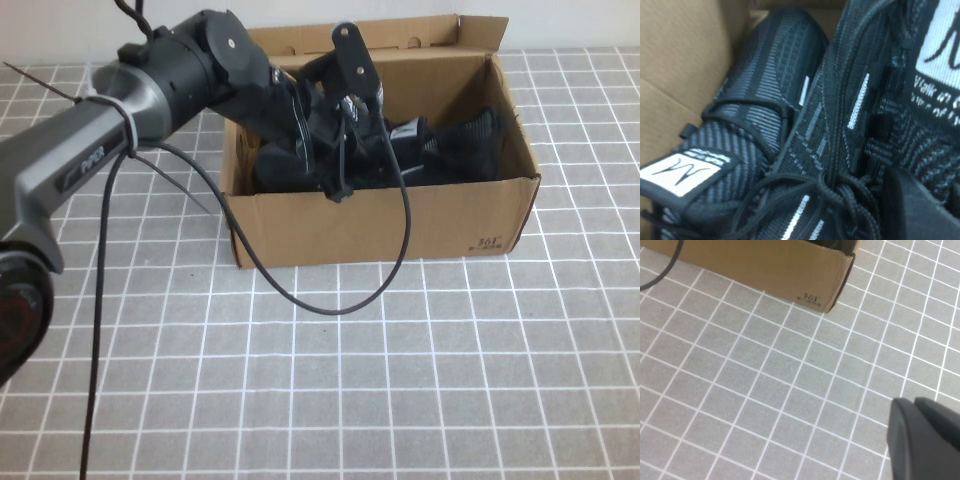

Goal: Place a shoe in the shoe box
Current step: Adjust the shoe

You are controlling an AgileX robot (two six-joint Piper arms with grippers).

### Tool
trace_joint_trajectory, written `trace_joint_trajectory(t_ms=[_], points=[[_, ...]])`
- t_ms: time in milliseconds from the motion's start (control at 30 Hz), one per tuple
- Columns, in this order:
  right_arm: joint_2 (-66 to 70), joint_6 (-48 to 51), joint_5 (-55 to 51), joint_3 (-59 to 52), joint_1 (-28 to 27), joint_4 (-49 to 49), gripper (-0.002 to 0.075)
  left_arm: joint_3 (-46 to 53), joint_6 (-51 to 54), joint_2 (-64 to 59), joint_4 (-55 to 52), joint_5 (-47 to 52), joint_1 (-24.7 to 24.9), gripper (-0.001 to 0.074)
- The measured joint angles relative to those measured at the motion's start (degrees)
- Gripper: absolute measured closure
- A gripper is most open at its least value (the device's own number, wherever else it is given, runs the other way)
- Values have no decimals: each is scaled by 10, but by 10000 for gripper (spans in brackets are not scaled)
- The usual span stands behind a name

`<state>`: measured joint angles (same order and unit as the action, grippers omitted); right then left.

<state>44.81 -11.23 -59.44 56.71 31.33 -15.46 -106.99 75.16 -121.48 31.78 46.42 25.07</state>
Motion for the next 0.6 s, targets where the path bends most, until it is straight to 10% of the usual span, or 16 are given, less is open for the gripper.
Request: trace_joint_trajectory(t_ms=[600], points=[[0,0,0,-2,0,0,742,-1,32,-21,7,23,0,713]])
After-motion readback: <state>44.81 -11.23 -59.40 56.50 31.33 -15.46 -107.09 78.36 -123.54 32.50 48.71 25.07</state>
